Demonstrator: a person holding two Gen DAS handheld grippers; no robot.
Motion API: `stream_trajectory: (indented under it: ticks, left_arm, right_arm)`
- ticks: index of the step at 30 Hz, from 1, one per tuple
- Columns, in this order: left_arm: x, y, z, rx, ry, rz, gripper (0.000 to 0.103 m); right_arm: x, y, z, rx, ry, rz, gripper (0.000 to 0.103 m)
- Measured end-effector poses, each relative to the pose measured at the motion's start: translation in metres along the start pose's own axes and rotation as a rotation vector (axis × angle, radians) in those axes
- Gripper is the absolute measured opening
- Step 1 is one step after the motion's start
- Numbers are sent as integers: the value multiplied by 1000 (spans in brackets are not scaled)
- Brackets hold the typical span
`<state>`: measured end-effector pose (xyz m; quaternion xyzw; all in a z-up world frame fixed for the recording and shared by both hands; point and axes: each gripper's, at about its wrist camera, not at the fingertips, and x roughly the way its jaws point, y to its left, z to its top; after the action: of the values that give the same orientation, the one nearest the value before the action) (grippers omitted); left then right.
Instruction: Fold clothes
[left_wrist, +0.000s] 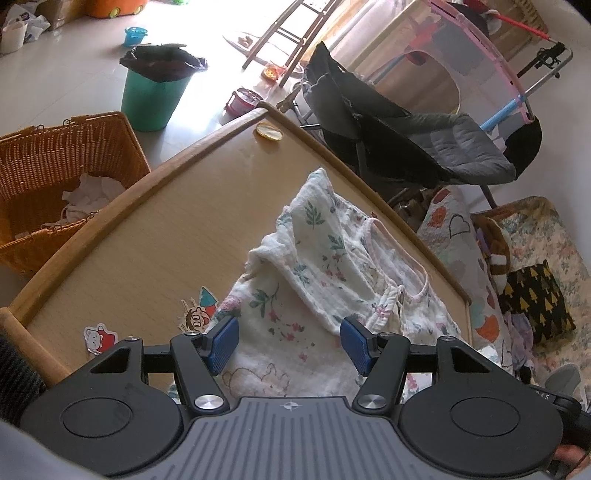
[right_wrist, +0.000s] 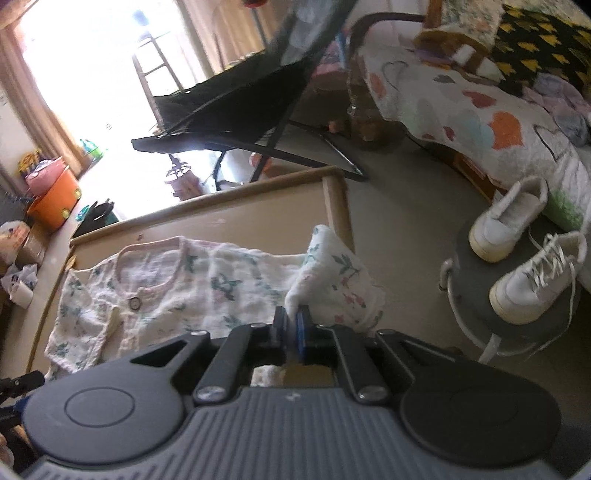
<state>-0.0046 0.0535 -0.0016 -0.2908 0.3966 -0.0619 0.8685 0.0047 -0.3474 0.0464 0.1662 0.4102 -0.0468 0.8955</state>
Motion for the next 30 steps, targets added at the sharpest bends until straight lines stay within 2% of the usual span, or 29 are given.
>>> stream_trajectory:
  ticks: [11,23,30]
  left_arm:
    - [-4,1,0,-15,-8,-11,63]
    - [-6,3,3,-51,-19,-39,63]
    - [-7,3,3,-51,-19,-35,63]
  right_arm:
    - [4,43,-3,-120,13,42,6]
    - [10,87,-21,-255,43,71,6]
    - [21,104,-28,-288,70,80,6]
